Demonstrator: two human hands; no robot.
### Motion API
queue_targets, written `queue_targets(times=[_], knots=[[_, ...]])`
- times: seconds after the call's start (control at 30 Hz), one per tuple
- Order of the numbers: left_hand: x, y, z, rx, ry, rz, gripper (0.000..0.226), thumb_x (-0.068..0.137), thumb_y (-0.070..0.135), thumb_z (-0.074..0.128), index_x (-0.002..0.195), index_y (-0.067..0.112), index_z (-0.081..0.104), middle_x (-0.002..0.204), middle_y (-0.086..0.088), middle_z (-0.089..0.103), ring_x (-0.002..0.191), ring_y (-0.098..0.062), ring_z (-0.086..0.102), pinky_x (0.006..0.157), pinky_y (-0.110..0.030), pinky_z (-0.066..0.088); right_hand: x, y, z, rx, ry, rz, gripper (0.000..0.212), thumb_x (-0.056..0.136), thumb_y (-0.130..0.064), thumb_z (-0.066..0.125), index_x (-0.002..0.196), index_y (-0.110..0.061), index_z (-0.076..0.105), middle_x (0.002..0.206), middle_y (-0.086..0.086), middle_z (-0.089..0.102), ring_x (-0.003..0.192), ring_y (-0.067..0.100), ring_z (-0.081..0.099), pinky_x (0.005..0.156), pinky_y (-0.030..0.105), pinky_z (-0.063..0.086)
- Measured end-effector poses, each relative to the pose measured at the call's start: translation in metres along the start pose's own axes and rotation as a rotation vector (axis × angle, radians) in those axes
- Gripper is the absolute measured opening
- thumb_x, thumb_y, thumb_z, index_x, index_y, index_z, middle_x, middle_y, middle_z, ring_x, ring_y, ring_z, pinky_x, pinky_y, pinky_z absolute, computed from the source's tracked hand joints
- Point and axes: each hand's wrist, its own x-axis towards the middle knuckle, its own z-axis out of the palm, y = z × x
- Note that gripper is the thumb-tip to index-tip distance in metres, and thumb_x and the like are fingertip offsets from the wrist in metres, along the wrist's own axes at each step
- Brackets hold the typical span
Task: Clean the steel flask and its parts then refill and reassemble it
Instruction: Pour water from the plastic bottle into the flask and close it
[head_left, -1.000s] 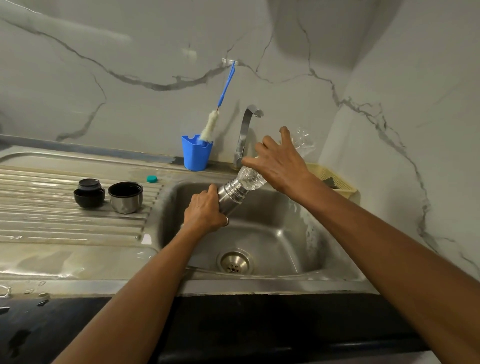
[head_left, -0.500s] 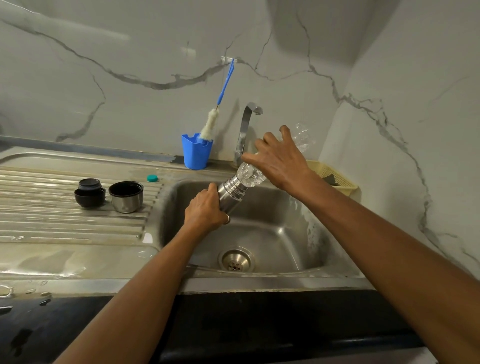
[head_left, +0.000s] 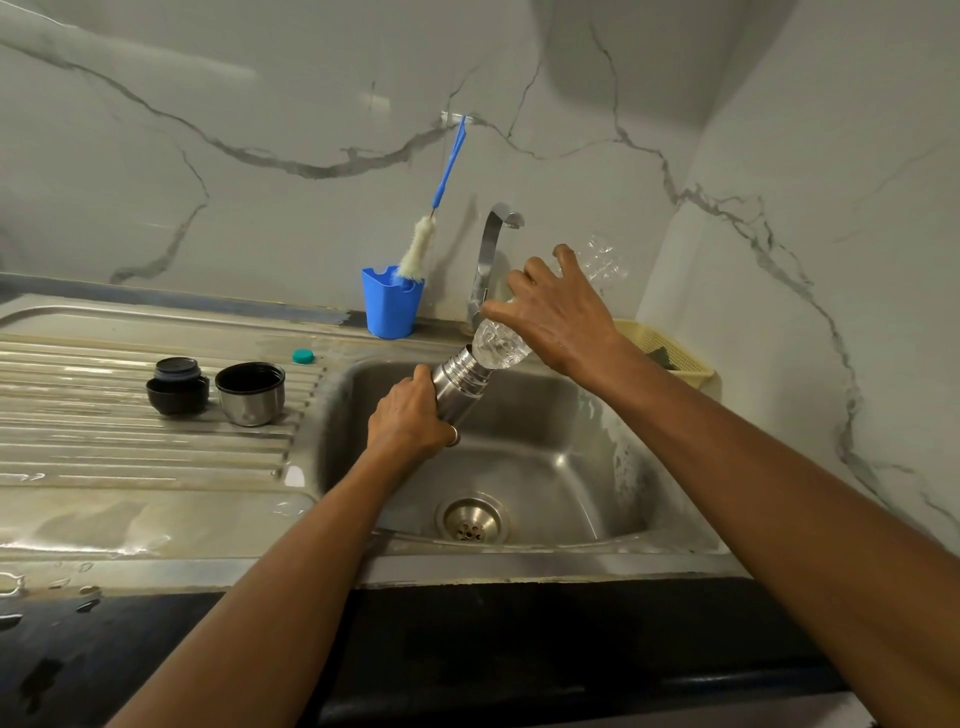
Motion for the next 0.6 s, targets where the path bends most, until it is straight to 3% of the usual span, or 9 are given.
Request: queue_targets(times=[0.27, 0.6], knots=[[-0.0013, -0.0004, -0.0004, -0.003, 0.002, -0.003, 0.068, 0.073, 0.026, 0.086, 0.126, 0.015, 0.044, 0.106, -0.001, 0.051, 0.091, -0.021, 0.051, 0.074, -0.036, 0.041, -0.0047, 0.005, 0.0001, 0.007, -0.011, 0.017, 0.043, 0.096, -0.02, 0.067, 0.135, -0.03, 0.052, 0.127, 0.012, 0.057, 0.124, 0.034, 0.049, 0.114, 0.058, 0.025], [-0.0003, -0.0009, 0.0013, -0.001, 0.008, -0.008, 0.069, 0.071, 0.028, 0.087, 0.124, 0.015, 0.045, 0.115, -0.008, 0.059, 0.091, -0.022, 0.052, 0.075, -0.038, 0.043, -0.0033, 0.005, 0.0011, -0.006, 0.0, 0.003, 0.045, 0.094, -0.016, 0.07, 0.133, -0.029, 0.053, 0.132, 0.013, 0.056, 0.125, 0.034, 0.049, 0.113, 0.058, 0.027]])
